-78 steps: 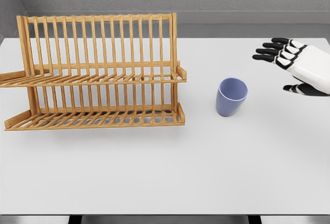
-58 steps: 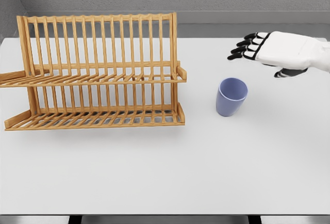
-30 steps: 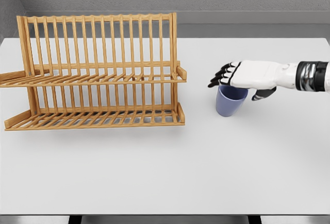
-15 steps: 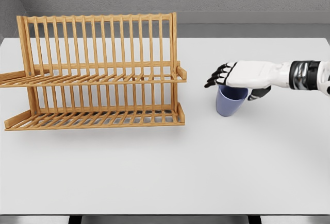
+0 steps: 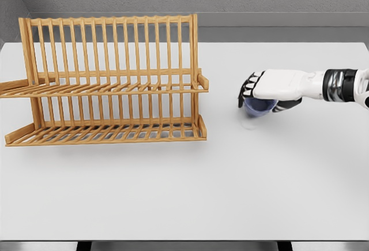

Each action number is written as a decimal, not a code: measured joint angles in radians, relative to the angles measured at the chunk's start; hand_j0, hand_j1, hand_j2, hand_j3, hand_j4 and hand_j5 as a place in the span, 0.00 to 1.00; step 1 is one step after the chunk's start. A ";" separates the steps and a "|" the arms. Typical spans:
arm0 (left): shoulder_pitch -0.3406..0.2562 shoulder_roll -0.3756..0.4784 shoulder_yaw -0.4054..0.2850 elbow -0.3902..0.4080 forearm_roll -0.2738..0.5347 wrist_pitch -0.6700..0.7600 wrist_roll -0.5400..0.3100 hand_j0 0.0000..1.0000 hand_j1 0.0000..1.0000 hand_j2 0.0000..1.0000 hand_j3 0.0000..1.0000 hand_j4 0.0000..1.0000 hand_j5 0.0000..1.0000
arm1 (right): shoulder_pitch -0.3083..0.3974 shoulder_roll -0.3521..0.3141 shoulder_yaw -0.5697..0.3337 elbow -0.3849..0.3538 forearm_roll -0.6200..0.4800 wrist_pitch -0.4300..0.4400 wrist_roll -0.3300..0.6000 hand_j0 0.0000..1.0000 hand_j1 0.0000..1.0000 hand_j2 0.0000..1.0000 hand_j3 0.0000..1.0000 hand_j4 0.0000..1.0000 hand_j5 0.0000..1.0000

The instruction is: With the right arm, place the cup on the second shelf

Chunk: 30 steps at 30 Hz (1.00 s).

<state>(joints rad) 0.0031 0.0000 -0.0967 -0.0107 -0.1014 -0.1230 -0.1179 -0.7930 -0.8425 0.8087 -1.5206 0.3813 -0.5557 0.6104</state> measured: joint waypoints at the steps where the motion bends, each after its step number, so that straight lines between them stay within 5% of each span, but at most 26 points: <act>1: 0.000 0.000 0.000 0.000 0.000 0.000 0.000 1.00 1.00 1.00 1.00 1.00 1.00 | 0.000 -0.001 -0.001 -0.001 0.000 0.000 0.000 0.55 0.55 0.55 0.55 0.55 0.55; 30: 0.000 0.000 0.000 0.000 0.000 0.000 0.000 1.00 1.00 1.00 1.00 1.00 1.00 | -0.129 -0.002 -0.104 -0.070 -0.004 -0.001 0.001 0.55 0.55 0.55 0.55 0.55 0.55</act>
<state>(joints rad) 0.0031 0.0000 -0.0967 -0.0107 -0.1014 -0.1229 -0.1179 -0.9219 -0.8442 0.7044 -1.5903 0.3772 -0.5568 0.6117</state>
